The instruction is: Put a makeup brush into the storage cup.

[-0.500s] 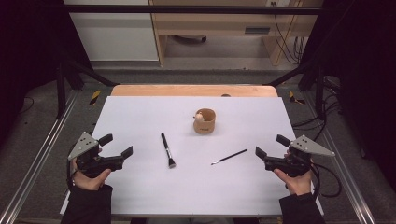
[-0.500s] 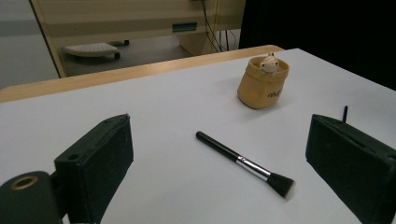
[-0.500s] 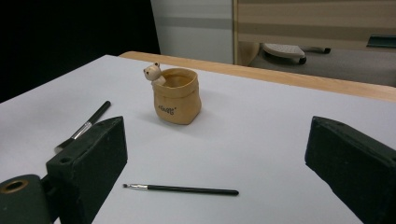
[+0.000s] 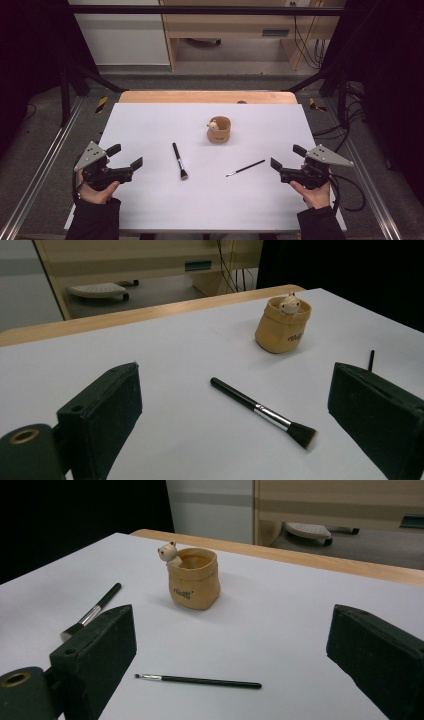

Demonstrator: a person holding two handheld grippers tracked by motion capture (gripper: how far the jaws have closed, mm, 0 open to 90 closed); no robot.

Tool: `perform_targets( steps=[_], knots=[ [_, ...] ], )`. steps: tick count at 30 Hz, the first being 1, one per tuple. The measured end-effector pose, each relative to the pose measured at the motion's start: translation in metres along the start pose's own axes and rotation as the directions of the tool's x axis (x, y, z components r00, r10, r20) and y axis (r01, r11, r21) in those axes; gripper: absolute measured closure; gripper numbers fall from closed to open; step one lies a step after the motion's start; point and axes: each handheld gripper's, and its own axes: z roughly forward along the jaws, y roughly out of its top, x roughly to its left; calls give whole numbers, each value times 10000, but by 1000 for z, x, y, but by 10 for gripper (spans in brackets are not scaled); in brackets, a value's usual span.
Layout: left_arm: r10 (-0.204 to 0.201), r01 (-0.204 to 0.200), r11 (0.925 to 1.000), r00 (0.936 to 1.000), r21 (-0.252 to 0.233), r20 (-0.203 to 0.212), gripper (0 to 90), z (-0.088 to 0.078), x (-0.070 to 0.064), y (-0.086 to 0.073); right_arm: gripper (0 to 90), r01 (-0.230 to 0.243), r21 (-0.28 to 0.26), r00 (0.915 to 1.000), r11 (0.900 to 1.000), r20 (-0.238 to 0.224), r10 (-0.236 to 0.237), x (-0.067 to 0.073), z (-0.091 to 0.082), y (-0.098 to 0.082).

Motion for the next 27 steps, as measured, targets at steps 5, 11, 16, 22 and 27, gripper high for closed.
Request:
perform_targets(
  steps=[5, 11, 16, 22, 27],
  knots=[
    [48, -49, 10000, 10000, 83, 36, 65, 2, -2, -1, 63, 121, 64, 9999, 9999, -89, -120, 4, 5, 1],
    [45, -45, 10000, 10000, 78, 59, 65, 3, -2, -1, 64, 199, 228, 9996, 9995, -205, -194, 9, 13, 2],
    [70, -71, 9999, 9999, 129, 78, 65, 4, -3, -1, 64, 363, 434, 9986, 9984, -403, -346, 12, 22, 1],
    [75, -76, 9999, 9999, 118, 88, 65, 4, -3, -1, 68, 438, 736, 9978, 9963, -524, -400, 15, 35, -1],
    [41, -42, 9999, 10000, 100, 67, 65, 3, -2, -2, 72, 492, 996, 9970, 9938, -639, -429, 15, 46, -3]
  ],
)
